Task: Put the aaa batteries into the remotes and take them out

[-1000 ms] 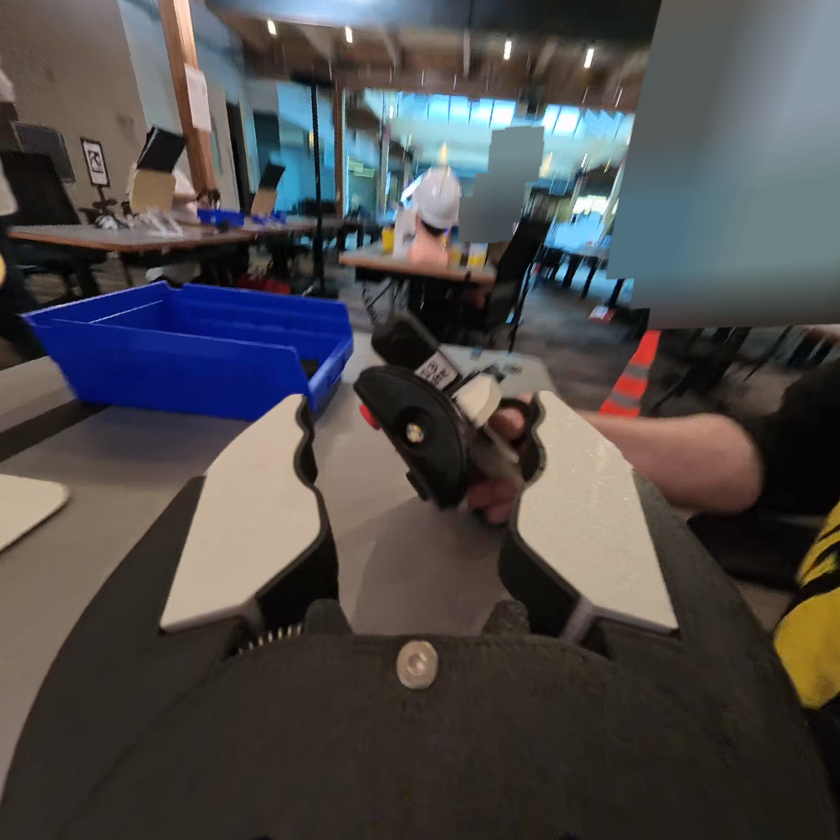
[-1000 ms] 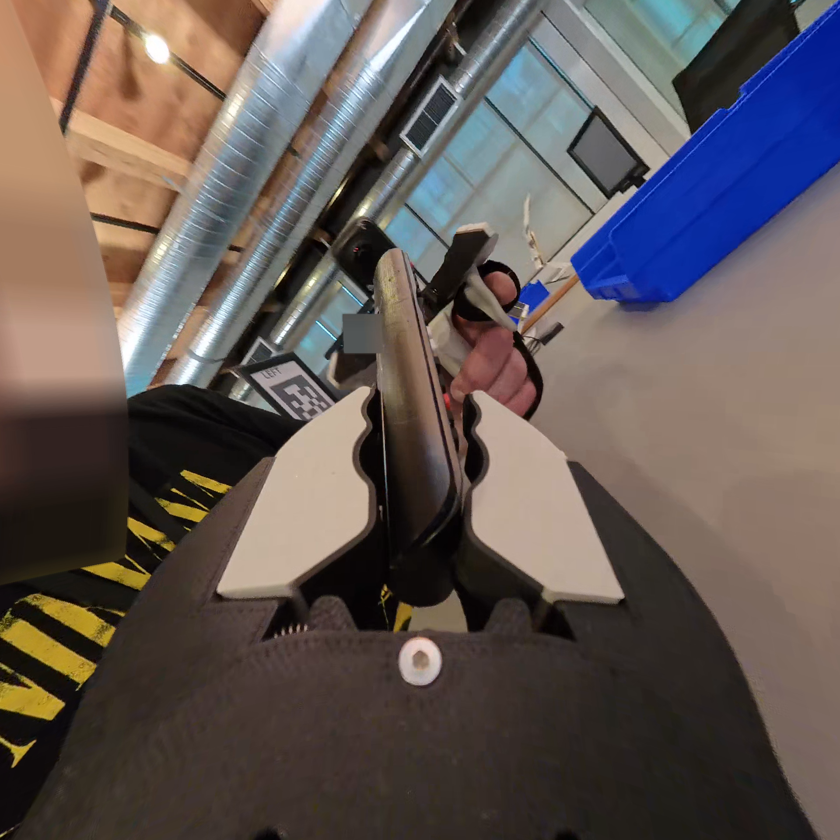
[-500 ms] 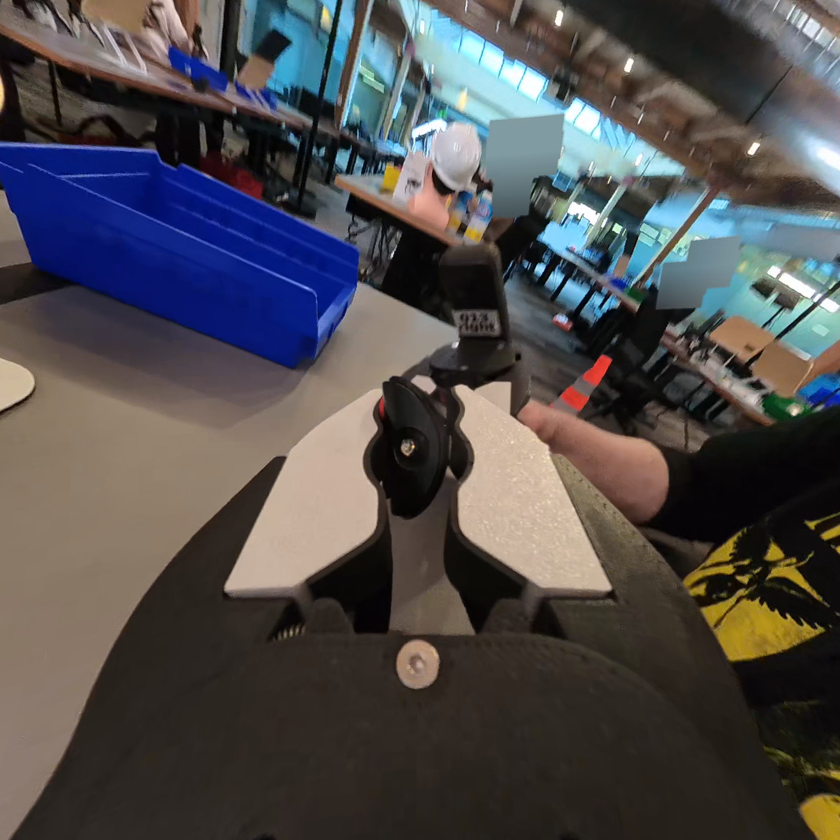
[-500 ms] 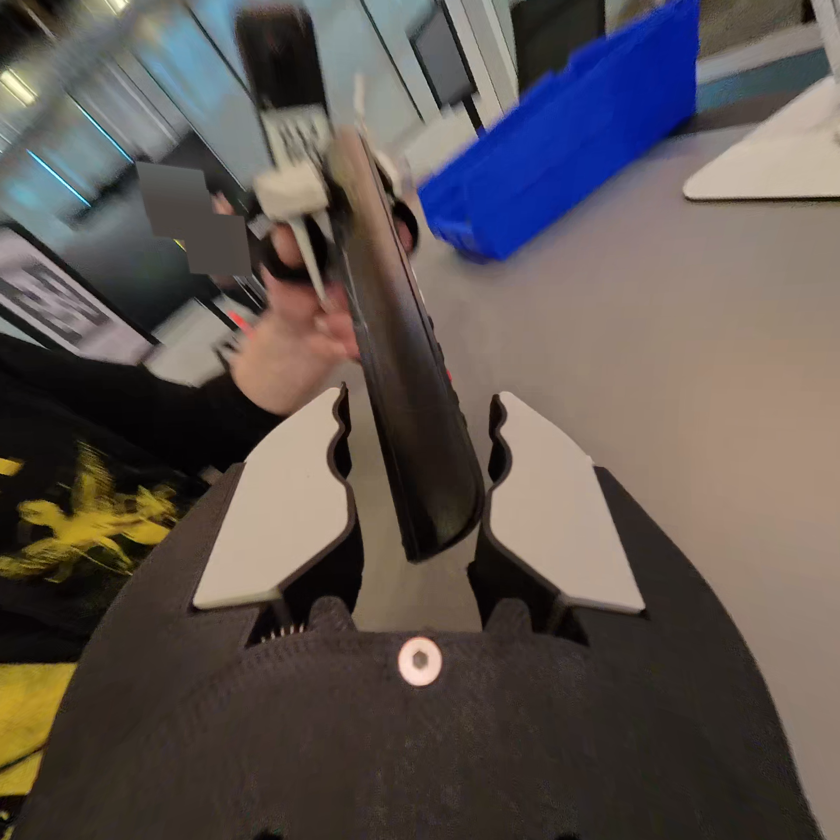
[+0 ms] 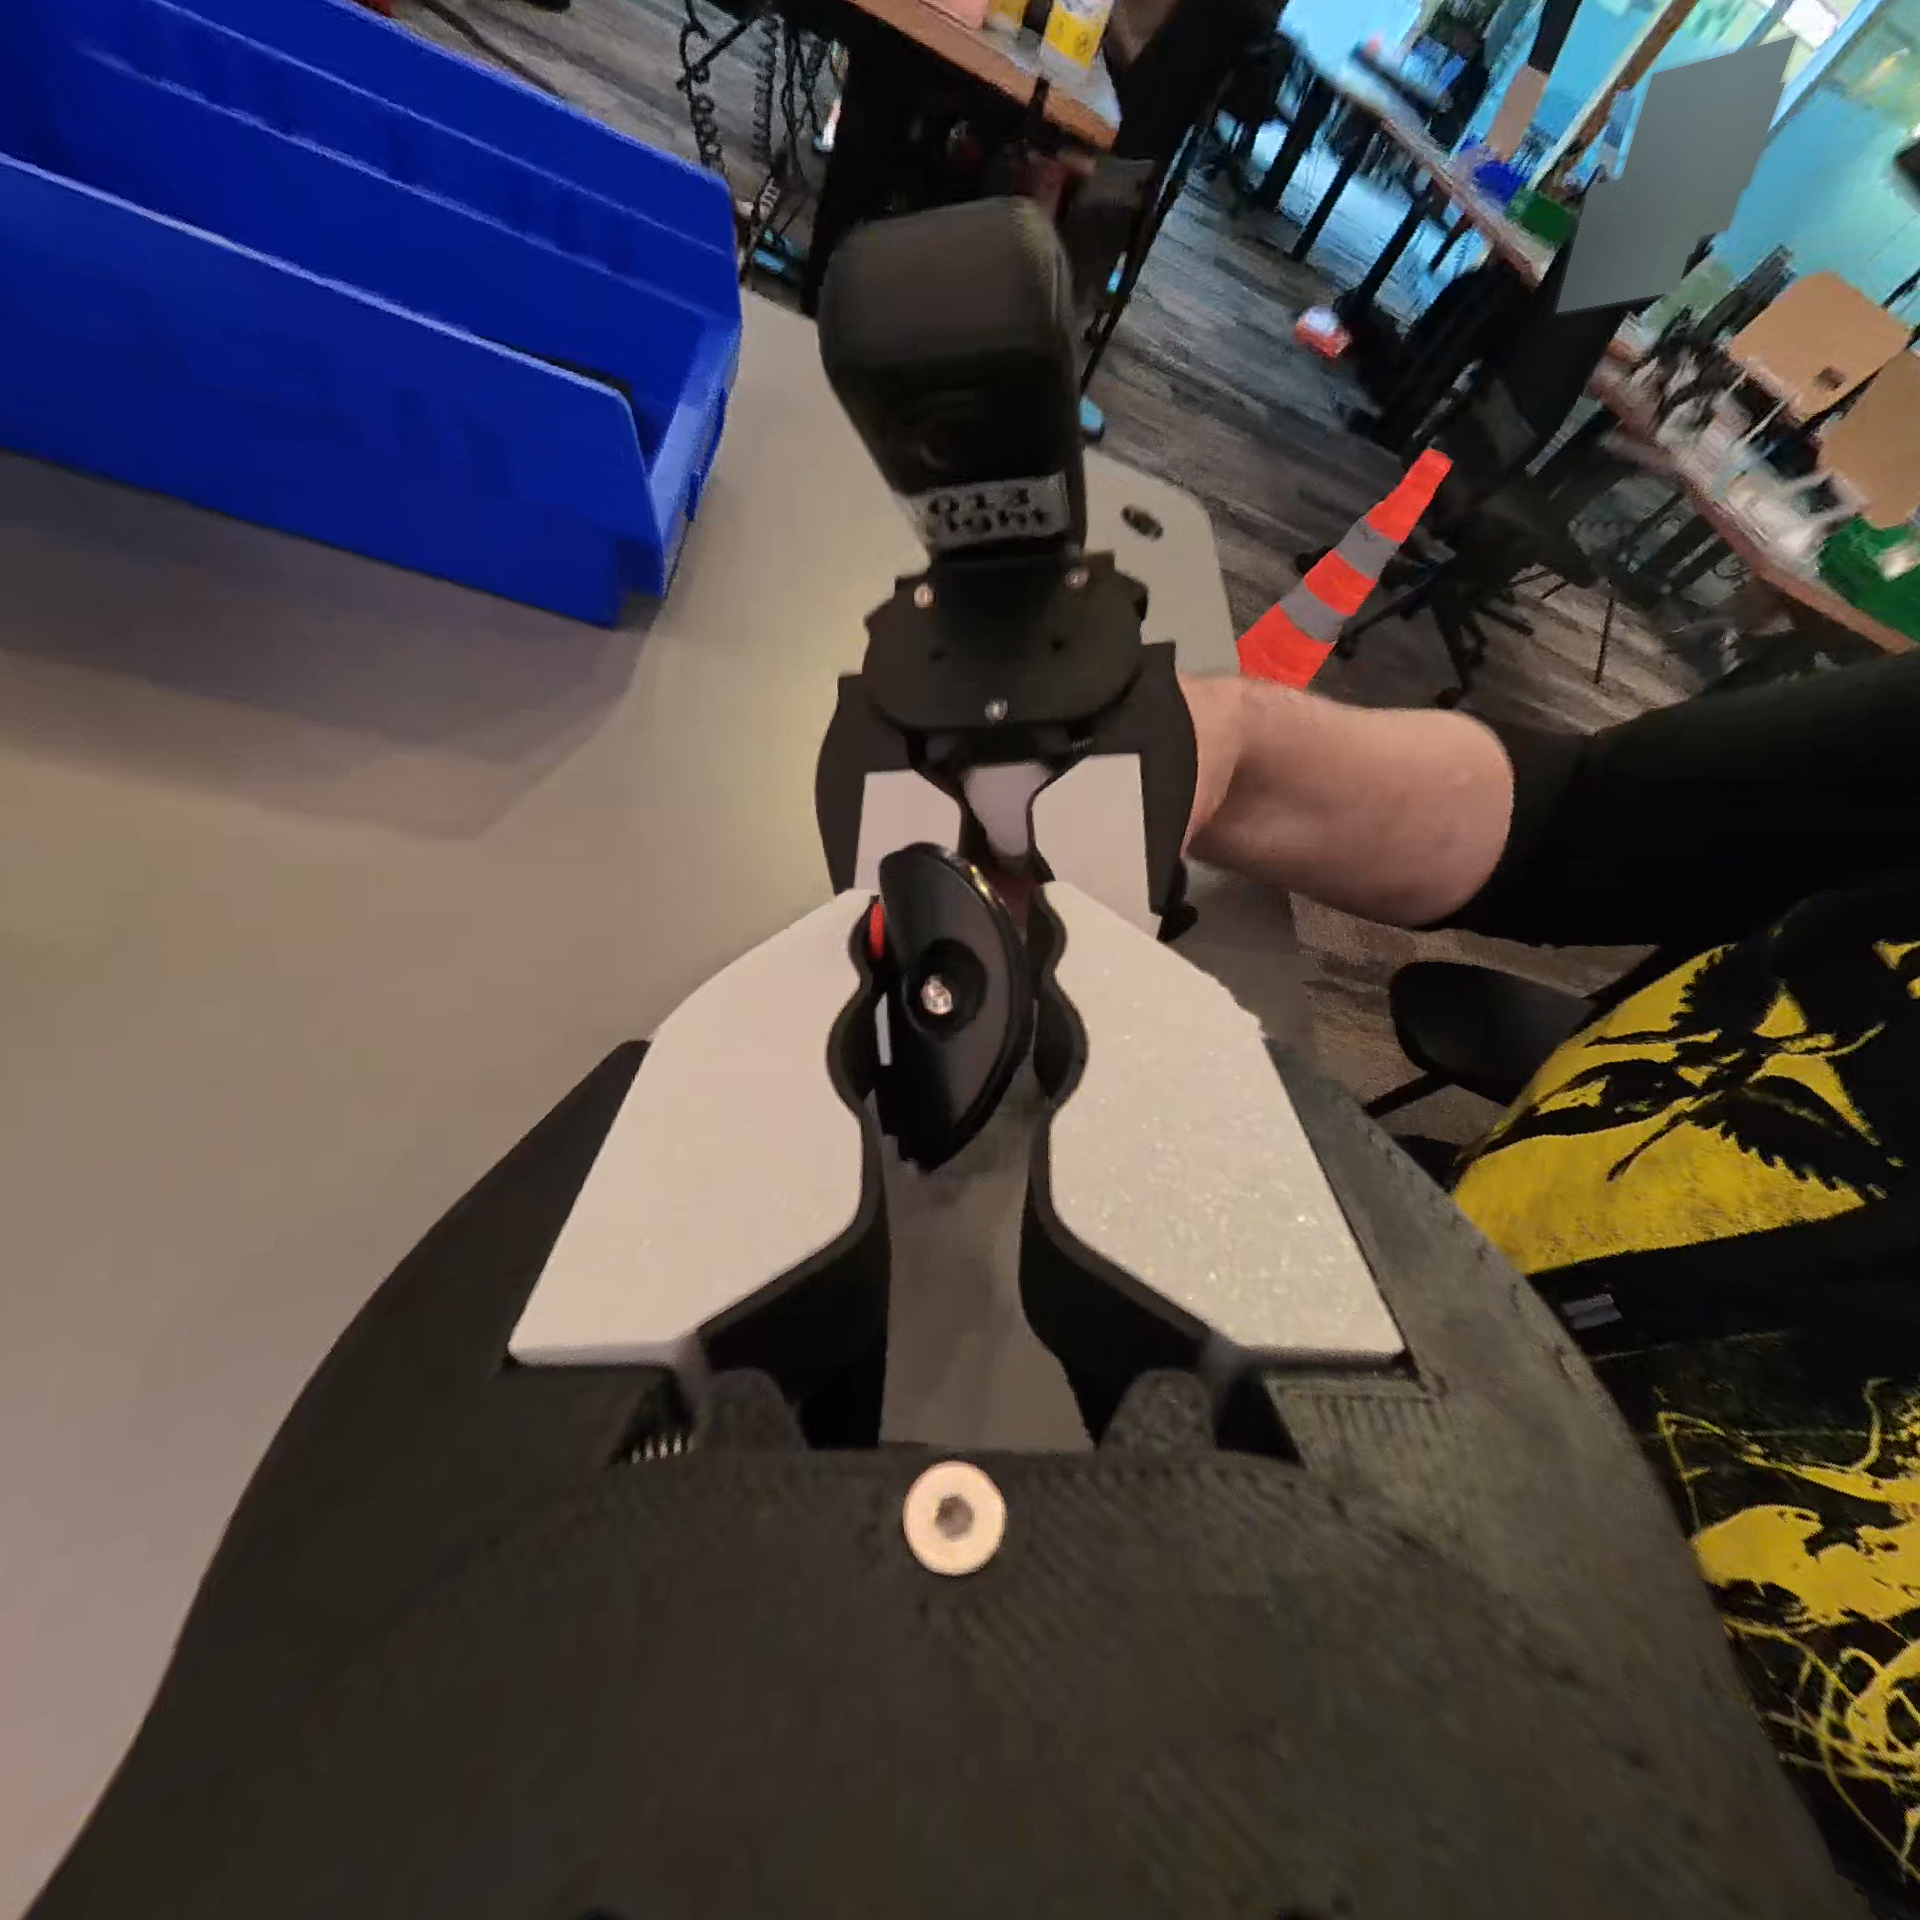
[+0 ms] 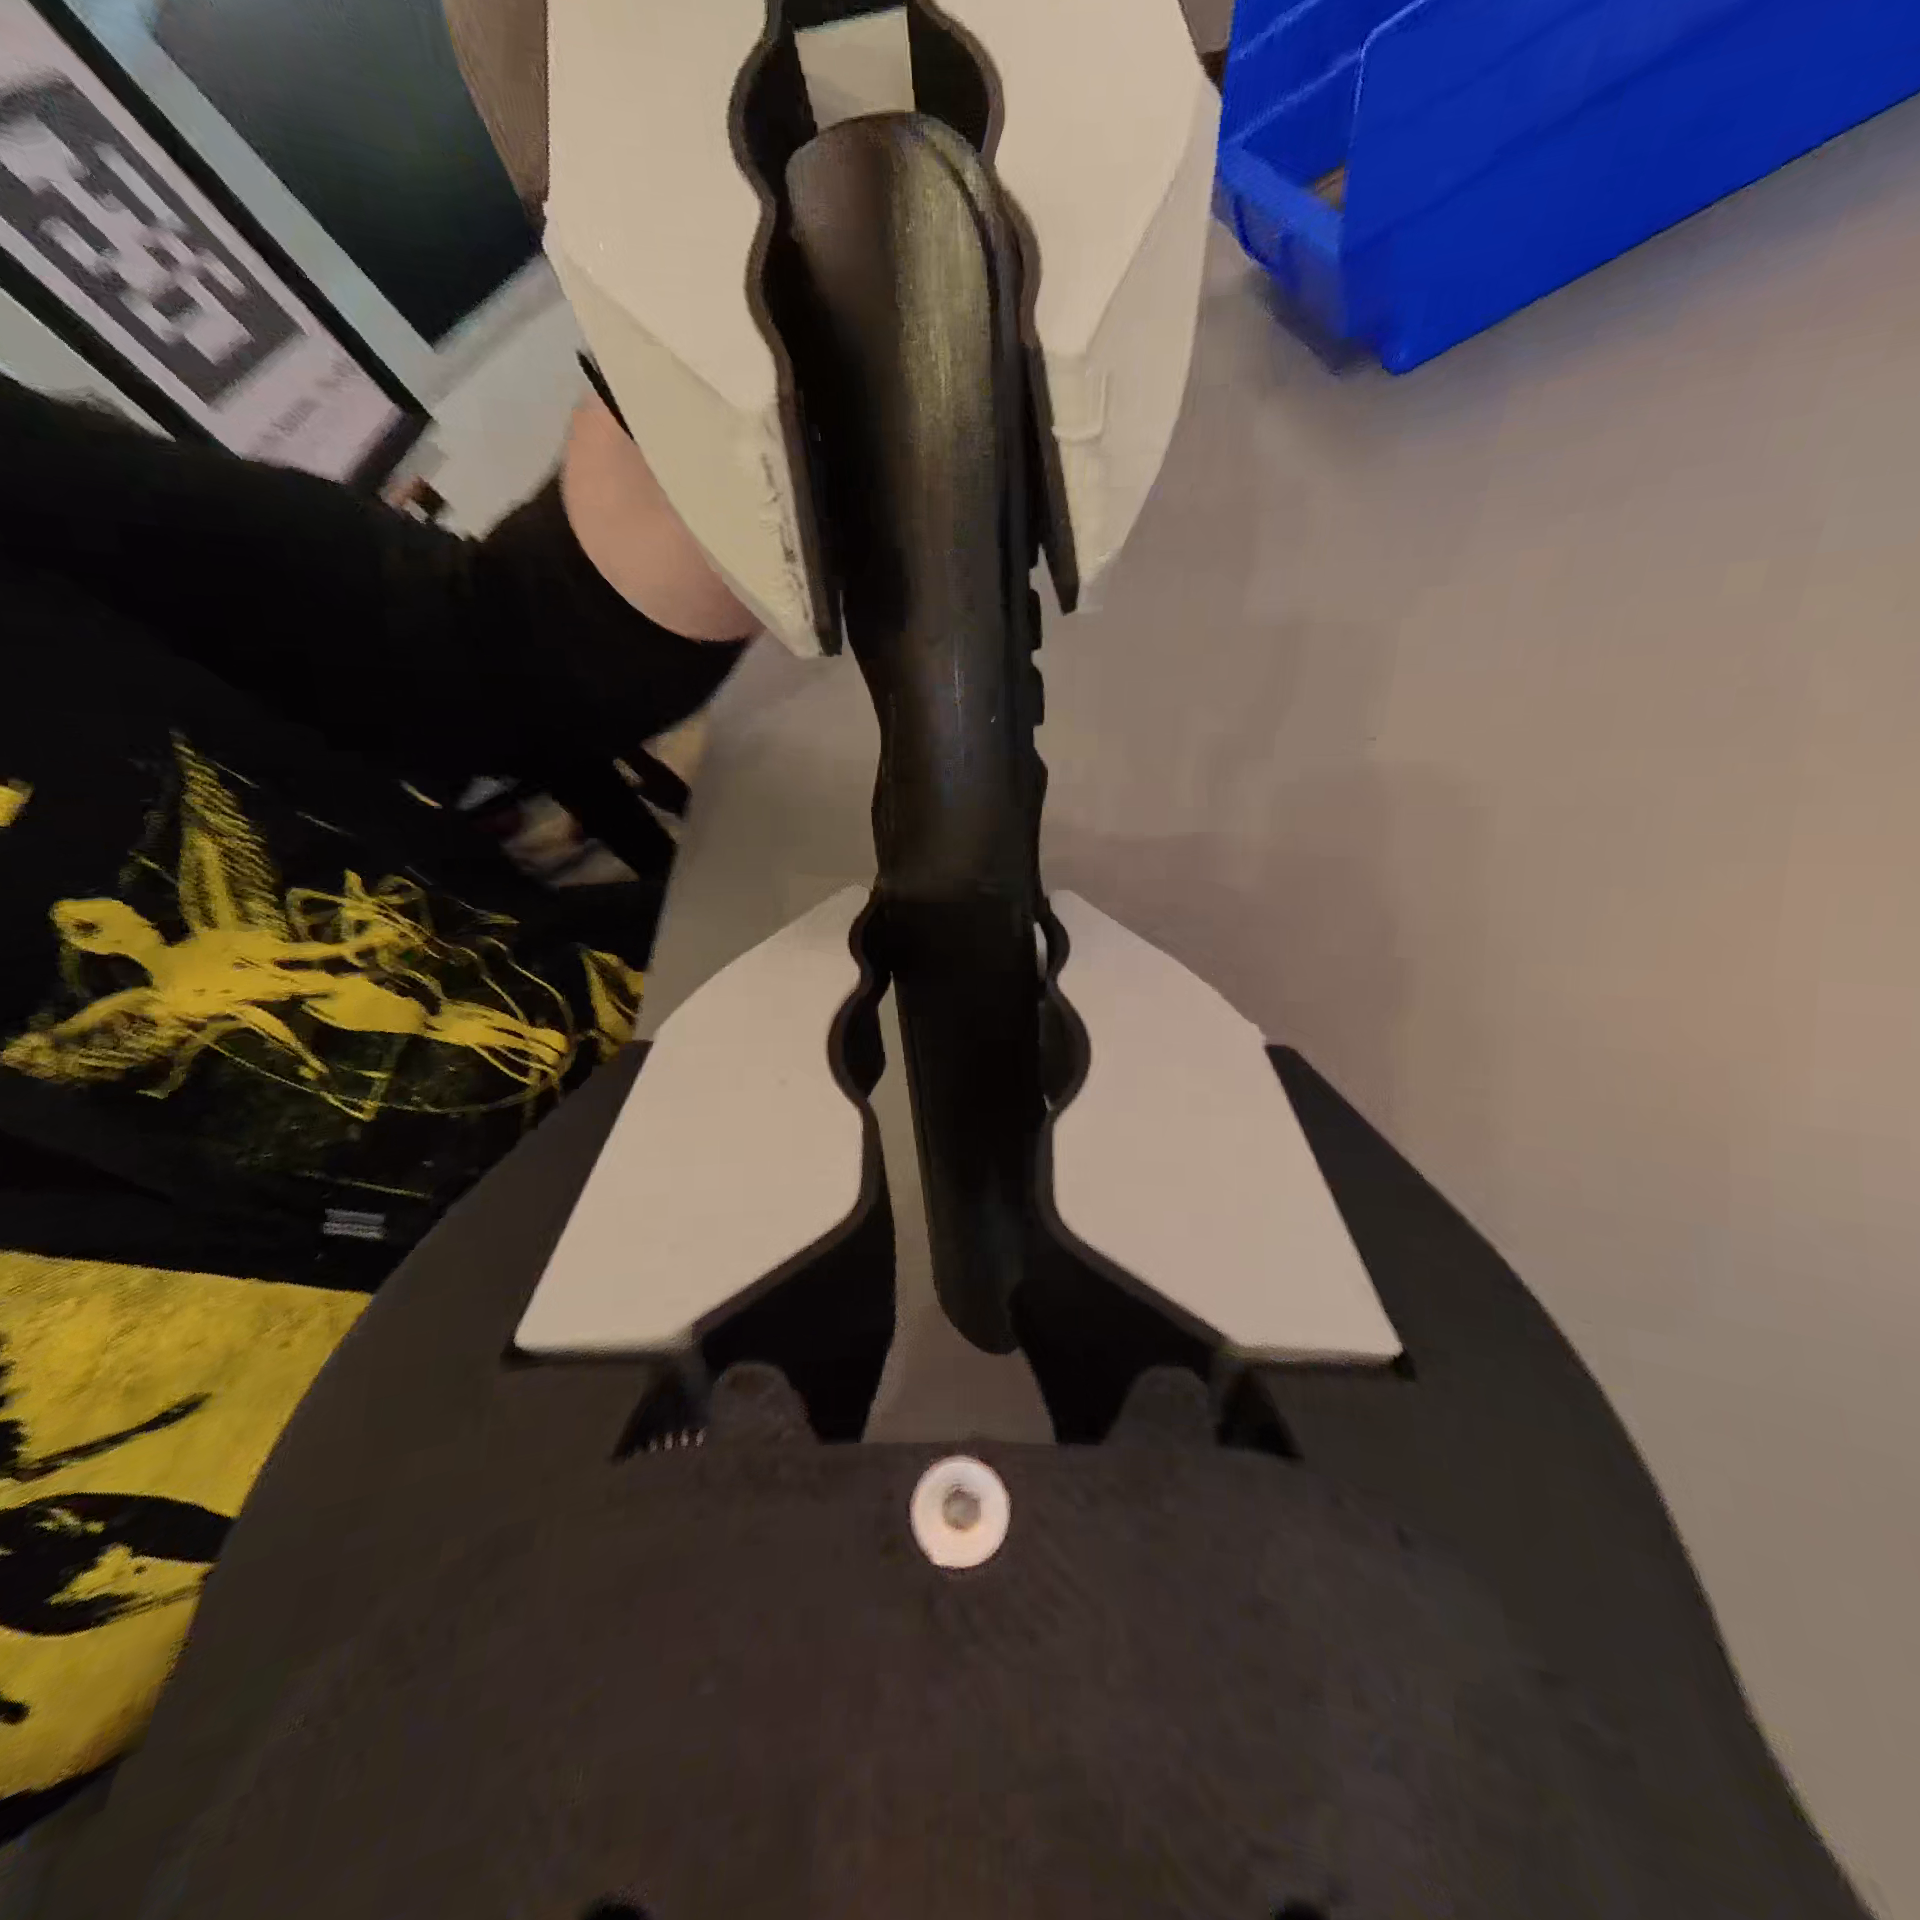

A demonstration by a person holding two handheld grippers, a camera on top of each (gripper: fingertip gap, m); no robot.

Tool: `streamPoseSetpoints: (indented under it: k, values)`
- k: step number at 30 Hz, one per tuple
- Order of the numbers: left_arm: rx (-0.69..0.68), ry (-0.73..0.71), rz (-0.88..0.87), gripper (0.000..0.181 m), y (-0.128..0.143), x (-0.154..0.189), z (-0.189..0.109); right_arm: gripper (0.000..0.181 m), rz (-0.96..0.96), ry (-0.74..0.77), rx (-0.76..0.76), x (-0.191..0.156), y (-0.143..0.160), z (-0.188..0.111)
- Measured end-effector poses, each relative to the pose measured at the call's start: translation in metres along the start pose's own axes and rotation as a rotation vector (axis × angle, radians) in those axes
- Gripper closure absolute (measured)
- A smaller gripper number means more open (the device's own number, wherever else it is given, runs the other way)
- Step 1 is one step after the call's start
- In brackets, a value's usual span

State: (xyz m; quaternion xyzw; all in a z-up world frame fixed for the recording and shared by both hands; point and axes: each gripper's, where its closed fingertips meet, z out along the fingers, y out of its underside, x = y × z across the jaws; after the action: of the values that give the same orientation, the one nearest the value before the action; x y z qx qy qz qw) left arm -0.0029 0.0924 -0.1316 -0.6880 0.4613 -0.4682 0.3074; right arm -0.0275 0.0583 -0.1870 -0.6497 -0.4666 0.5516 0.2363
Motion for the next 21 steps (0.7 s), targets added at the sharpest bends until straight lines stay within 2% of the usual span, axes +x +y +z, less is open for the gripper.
streamPoseSetpoints:
  k: [2, 6, 9, 11, 13, 21]
  values:
    - [0.046, 0.057, -0.053, 0.154, -0.003, -0.005, 0.000, 0.157, 0.040, -0.053, 0.075, -0.002, -0.006, 0.002]
    - [0.035, 0.001, -0.085, 0.157, 0.006, -0.023, 0.005, 0.156, 0.121, -0.057, 0.141, 0.014, -0.004, 0.004]
    - [-0.013, -0.040, -0.068, 0.158, 0.012, -0.030, 0.010, 0.133, 0.168, -0.072, 0.218, 0.021, -0.014, -0.004]
    - [-0.035, -0.033, -0.050, 0.158, 0.011, -0.028, 0.013, 0.140, 0.169, -0.084, 0.268, 0.023, -0.027, -0.011]
    - [-0.045, -0.050, -0.033, 0.158, 0.008, -0.030, 0.014, 0.158, 0.163, -0.049, 0.228, 0.031, -0.026, -0.011]
    - [-0.041, -0.088, -0.009, 0.157, 0.006, -0.041, 0.019, 0.159, 0.217, -0.089, 0.159, 0.037, -0.023, -0.013]
